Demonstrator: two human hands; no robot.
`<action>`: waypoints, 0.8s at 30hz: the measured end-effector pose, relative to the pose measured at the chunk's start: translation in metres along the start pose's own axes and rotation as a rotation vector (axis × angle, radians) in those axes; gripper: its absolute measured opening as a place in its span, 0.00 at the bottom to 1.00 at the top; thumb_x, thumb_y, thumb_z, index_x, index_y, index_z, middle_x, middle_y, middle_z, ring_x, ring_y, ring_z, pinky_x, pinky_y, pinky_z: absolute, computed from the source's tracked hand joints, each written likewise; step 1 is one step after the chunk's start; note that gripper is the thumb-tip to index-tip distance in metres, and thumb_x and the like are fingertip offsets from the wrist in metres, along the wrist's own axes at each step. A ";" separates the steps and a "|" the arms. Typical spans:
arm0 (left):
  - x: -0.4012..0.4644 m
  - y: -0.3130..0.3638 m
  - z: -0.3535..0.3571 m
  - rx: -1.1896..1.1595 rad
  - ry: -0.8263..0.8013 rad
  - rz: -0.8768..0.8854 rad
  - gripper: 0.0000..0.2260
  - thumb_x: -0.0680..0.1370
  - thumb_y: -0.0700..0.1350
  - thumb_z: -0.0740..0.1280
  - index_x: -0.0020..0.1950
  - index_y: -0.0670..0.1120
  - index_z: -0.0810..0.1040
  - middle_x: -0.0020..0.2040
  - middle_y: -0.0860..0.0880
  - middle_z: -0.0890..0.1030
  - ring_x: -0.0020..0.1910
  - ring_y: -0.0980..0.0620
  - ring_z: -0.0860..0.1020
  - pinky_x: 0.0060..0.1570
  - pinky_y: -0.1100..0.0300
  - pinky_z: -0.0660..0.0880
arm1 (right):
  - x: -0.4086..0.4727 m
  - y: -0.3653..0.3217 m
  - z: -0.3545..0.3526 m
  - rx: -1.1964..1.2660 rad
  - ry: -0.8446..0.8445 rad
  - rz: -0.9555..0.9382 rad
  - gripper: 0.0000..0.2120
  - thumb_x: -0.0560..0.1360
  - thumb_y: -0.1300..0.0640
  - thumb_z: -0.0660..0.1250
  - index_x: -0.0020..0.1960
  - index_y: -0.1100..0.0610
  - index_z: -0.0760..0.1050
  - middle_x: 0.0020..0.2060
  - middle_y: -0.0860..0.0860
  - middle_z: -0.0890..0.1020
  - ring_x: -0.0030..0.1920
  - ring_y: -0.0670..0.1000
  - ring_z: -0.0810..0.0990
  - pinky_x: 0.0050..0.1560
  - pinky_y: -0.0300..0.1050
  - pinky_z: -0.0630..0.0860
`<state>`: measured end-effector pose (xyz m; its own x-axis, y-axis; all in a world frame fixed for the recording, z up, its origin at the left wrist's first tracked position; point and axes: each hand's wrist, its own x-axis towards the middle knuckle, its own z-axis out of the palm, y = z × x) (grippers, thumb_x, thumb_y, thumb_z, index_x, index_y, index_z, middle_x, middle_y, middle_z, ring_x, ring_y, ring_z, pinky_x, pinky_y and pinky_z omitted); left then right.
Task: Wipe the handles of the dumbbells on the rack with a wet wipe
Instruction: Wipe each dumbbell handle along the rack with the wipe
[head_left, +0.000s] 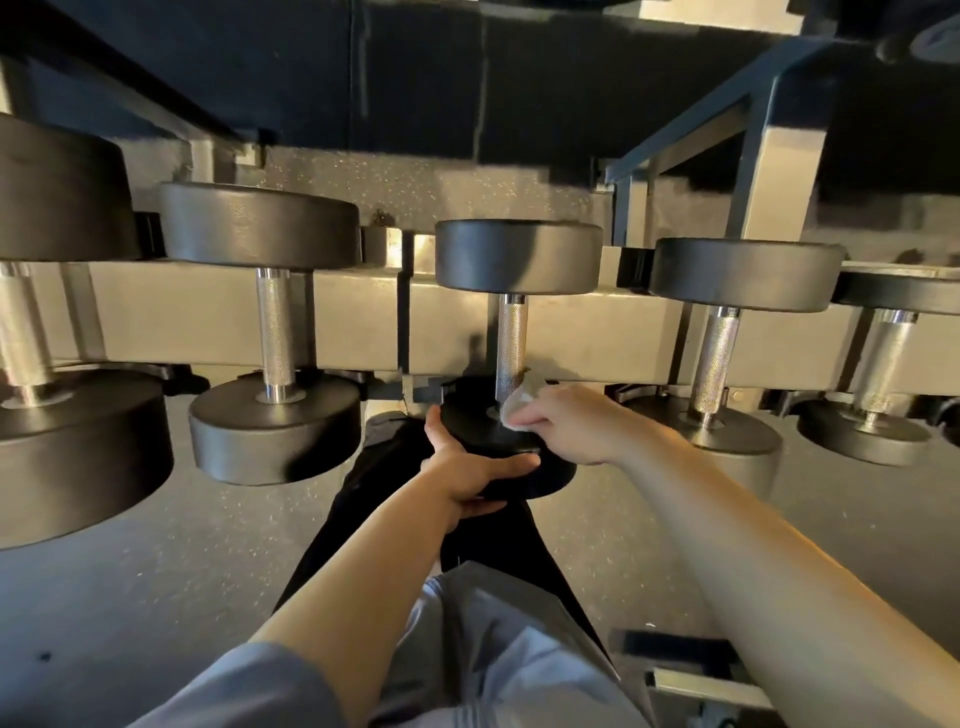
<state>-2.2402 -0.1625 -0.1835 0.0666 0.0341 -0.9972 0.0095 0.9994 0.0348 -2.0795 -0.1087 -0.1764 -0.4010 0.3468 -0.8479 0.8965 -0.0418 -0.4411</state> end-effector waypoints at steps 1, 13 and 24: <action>0.000 0.000 0.000 -0.001 -0.004 0.003 0.62 0.56 0.45 0.84 0.72 0.70 0.41 0.66 0.47 0.68 0.59 0.43 0.75 0.41 0.52 0.82 | 0.001 -0.008 0.000 -0.017 -0.001 0.001 0.18 0.79 0.63 0.56 0.59 0.45 0.76 0.63 0.52 0.73 0.59 0.56 0.73 0.59 0.53 0.72; -0.002 0.002 -0.001 0.018 -0.005 0.016 0.62 0.58 0.46 0.84 0.73 0.69 0.40 0.67 0.46 0.66 0.60 0.43 0.75 0.45 0.49 0.82 | -0.006 0.007 -0.001 -0.026 0.146 -0.086 0.14 0.81 0.57 0.59 0.63 0.47 0.76 0.54 0.42 0.72 0.56 0.42 0.71 0.51 0.37 0.64; -0.006 0.005 0.000 0.047 -0.006 0.037 0.57 0.63 0.43 0.81 0.75 0.63 0.42 0.65 0.46 0.68 0.57 0.45 0.75 0.46 0.51 0.82 | 0.041 -0.018 0.019 0.818 0.583 0.273 0.17 0.82 0.57 0.53 0.69 0.55 0.69 0.64 0.55 0.74 0.63 0.55 0.72 0.61 0.46 0.69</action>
<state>-2.2405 -0.1578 -0.1771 0.0742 0.0706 -0.9947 0.0539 0.9957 0.0747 -2.1159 -0.1117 -0.2092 0.1444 0.6200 -0.7712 0.4540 -0.7340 -0.5051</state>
